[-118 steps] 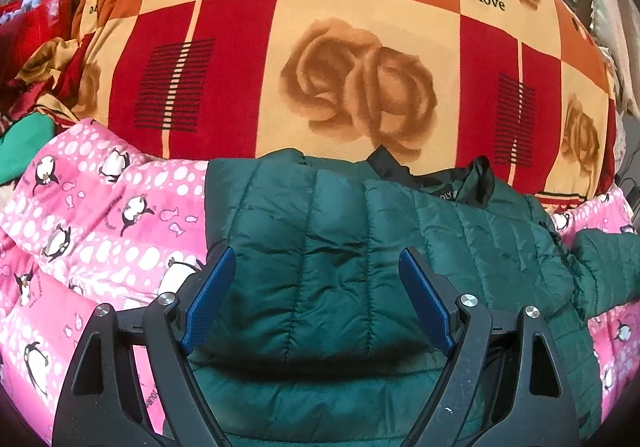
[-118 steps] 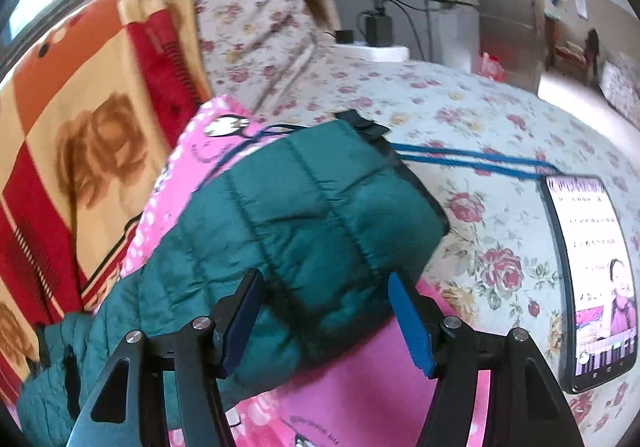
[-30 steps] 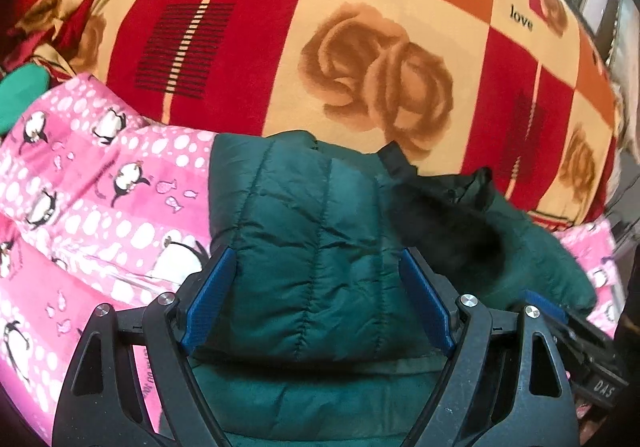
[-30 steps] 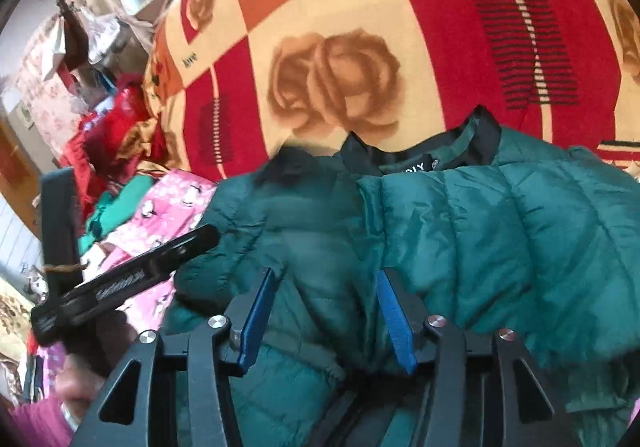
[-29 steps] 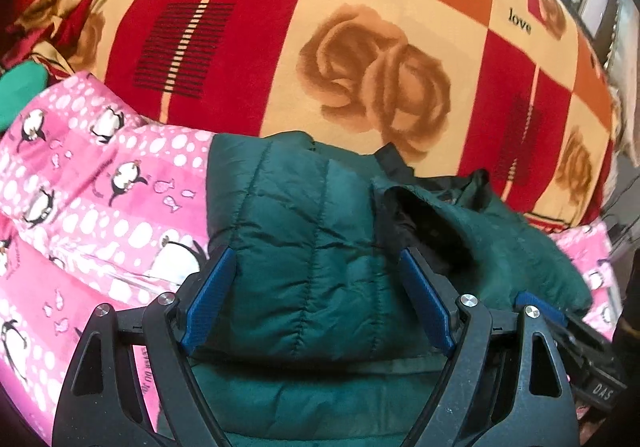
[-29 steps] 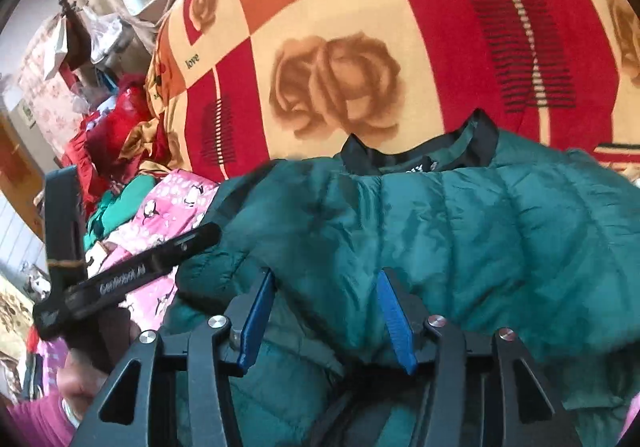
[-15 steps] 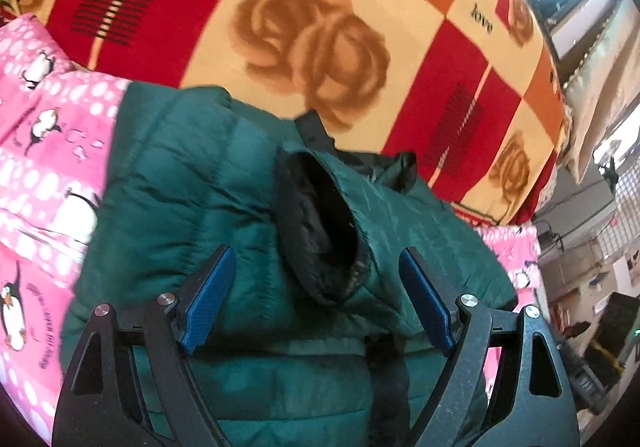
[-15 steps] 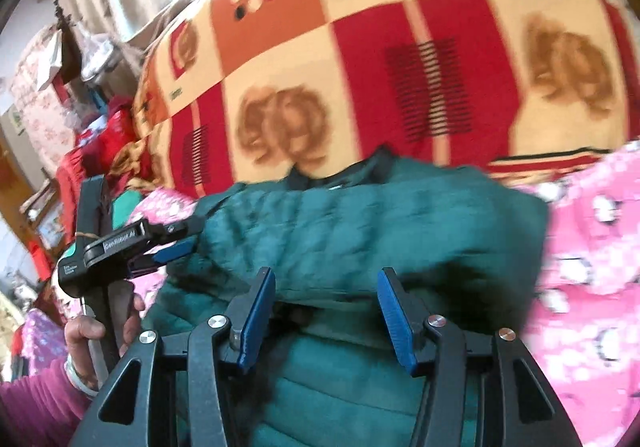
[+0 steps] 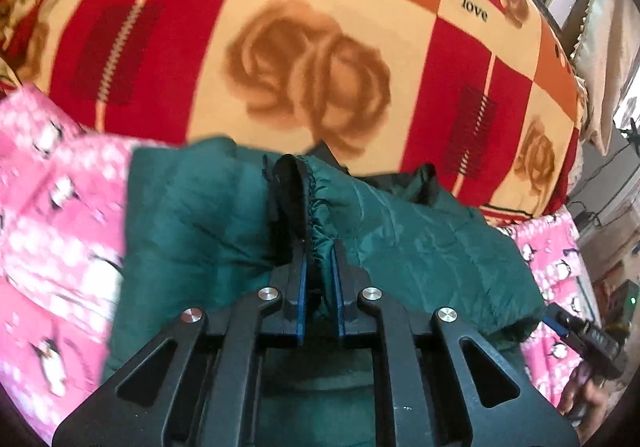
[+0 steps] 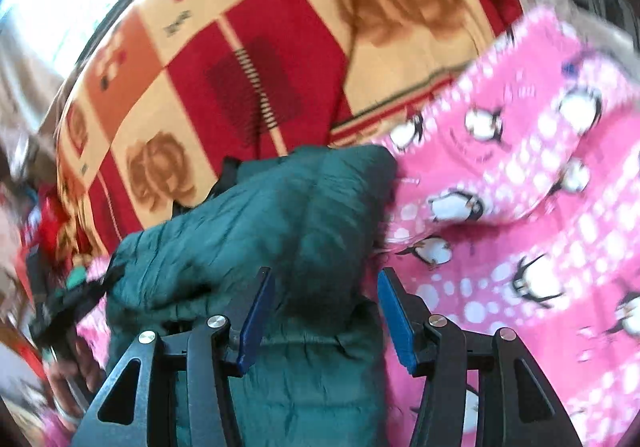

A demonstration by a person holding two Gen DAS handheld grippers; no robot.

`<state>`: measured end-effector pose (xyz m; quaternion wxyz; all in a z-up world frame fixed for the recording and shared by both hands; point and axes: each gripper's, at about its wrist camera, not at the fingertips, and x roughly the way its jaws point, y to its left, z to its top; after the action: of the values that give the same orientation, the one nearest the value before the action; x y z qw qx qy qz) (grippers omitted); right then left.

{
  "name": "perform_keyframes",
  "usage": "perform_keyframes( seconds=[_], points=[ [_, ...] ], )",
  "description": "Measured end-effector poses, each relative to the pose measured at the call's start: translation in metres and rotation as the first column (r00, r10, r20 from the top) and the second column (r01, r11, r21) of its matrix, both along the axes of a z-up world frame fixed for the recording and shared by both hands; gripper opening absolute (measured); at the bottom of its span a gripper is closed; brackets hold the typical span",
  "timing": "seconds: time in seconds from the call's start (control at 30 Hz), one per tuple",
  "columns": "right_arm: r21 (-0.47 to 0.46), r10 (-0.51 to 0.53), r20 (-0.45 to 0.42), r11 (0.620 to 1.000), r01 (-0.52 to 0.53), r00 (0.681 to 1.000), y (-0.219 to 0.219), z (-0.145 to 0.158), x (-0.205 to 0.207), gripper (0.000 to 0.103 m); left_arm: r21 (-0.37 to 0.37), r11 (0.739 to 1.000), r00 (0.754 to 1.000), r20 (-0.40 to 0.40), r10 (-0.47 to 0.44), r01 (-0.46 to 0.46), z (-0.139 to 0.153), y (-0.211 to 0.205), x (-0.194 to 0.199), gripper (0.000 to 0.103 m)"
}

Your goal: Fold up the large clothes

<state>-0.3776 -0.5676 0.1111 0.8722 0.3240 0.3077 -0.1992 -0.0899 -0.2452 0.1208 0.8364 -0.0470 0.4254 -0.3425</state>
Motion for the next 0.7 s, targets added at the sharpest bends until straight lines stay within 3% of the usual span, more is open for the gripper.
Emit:
perform_keyframes(
  seconds=[0.13,0.3,0.43,0.5,0.53,0.57,0.7],
  points=[
    [0.06,-0.045,0.025,0.997,0.044,0.999,-0.018,-0.011,0.019,0.07,0.073,0.995,0.997,0.026,0.069,-0.071,0.003,0.016,0.012,0.009],
    [0.08,-0.02,-0.003,0.997,0.02,1.0,-0.031,-0.019,0.056,0.07,0.108,0.992,0.998,-0.002,0.06,-0.06,-0.011,0.016,0.016,0.009],
    [0.064,0.022,-0.031,0.998,-0.02,0.999,-0.035,-0.023,0.083,0.07,0.143,0.987,0.997,0.036,0.062,-0.067,-0.012,0.011,0.012,0.009],
    [0.076,0.031,-0.036,0.997,-0.028,0.999,-0.04,-0.028,0.092,0.06,0.14,0.987,0.996,0.04,0.077,-0.082,-0.011,0.014,0.013,0.009],
    [0.07,0.033,-0.032,0.997,-0.031,0.999,-0.041,-0.028,0.093,0.042,0.136,0.987,0.996,0.038,0.08,-0.085,-0.01,0.015,0.014,0.009],
    [0.046,0.032,-0.035,0.998,-0.03,0.999,-0.042,-0.026,0.095,0.034,0.13,0.988,0.996,0.031,0.083,-0.086,-0.01,0.016,0.015,0.009],
    [-0.142,0.027,-0.078,0.989,-0.037,0.997,-0.036,-0.009,0.104,0.013,0.163,0.984,0.997,0.047,0.066,-0.073,-0.015,0.008,0.008,0.009]
  ],
)
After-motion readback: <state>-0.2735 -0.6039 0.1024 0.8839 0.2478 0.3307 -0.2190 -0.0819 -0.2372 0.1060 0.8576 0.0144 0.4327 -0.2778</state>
